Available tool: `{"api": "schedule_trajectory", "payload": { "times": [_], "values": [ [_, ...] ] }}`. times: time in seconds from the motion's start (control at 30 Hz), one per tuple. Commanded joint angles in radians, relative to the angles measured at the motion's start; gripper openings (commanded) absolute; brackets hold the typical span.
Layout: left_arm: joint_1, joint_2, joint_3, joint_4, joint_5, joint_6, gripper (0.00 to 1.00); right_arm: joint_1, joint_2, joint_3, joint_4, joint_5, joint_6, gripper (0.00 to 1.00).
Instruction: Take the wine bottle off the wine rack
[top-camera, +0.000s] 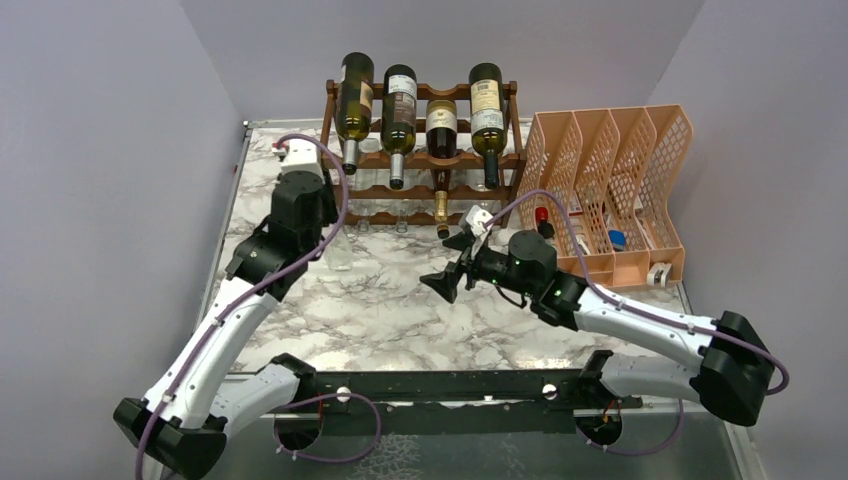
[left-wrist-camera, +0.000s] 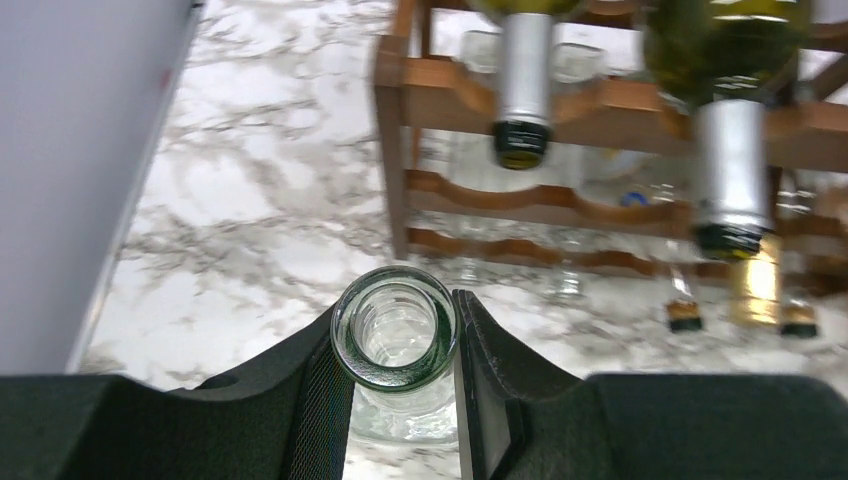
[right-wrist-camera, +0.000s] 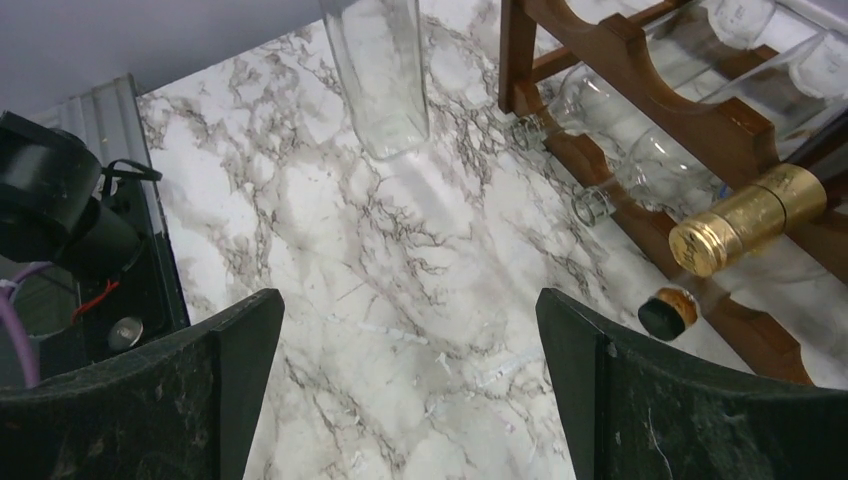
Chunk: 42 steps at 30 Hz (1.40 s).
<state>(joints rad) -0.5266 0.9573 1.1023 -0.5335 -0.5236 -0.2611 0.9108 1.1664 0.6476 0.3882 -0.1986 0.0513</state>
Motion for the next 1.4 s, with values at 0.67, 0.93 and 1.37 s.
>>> {"api": "schedule_trajectory", "payload": {
  "times": [0.67, 0.93, 1.37],
  "values": [
    [0.635, 0.484, 0.224, 0.658, 0.198, 0.123, 0.00, 0.003, 0.011, 0.454, -0.705, 0.336, 0.099, 1.00],
    [0.644, 0.818, 0.580, 0.612, 0.262, 0.224, 0.00, 0.002, -0.008, 0.537, -0.767, 0.335, 0.082, 1.00],
    [0.660, 1.039, 0.723, 0.666, 0.321, 0.237, 0.00, 0.001, -0.030, 0.541, -0.794, 0.361, 0.081, 1.00]
  ]
}}
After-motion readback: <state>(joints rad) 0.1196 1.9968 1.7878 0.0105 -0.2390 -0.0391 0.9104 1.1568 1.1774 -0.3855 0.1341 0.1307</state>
